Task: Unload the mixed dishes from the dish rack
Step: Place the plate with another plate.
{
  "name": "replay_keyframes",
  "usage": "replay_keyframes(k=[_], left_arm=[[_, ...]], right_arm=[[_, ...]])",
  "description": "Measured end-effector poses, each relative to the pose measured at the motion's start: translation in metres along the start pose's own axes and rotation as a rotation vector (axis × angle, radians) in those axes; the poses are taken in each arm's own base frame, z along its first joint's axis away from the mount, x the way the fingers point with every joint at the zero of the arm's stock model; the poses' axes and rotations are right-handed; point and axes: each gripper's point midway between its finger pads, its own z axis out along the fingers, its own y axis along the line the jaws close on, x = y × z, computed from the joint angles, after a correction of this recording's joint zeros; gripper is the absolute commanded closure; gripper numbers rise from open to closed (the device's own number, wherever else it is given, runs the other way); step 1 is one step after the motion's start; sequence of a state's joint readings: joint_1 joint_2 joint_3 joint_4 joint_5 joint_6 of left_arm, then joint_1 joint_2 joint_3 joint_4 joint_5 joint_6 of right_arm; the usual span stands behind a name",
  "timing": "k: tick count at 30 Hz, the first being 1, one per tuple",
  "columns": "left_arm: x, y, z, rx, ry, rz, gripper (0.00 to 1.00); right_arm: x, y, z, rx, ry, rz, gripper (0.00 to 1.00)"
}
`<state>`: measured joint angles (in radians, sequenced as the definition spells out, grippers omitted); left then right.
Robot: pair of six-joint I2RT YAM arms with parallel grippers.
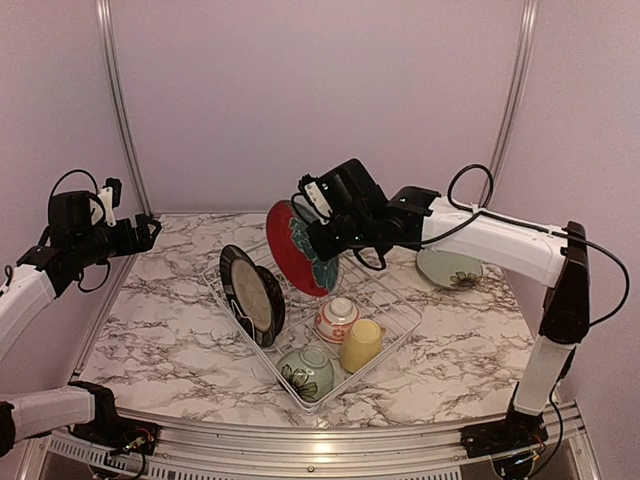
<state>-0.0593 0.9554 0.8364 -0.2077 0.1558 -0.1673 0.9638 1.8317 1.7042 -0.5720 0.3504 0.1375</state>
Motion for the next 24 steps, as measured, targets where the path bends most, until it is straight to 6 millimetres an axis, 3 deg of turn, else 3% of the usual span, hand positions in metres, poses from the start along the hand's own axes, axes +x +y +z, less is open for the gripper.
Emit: replay_keyframes(k=[8,13,18,24], left_arm=[[0.005,0.001,0.000,-0.009,0.022,-0.018,0.01],[0.007,0.001,-0.012,-0.022,0.032,-0.033,0.01],[0.003,0.006,-0.033,-0.063,-0.023,-0.014,0.01],[0.025,0.014,-0.034,-0.090,-0.002,0.002,0.01]], right_arm=[[-0.039,-0.006,-0.038,-0.027,-0.135,0.041,1.00],[-0.040,-0.021,-0.049,-0.033,-0.161,0.067,1.00],[-0.036,-0.054,-0.055,-0.033,-0.162,0.134,1.00],[-0.044,-0.106,-0.066,-0.062,-0.200,0.276,1.00]])
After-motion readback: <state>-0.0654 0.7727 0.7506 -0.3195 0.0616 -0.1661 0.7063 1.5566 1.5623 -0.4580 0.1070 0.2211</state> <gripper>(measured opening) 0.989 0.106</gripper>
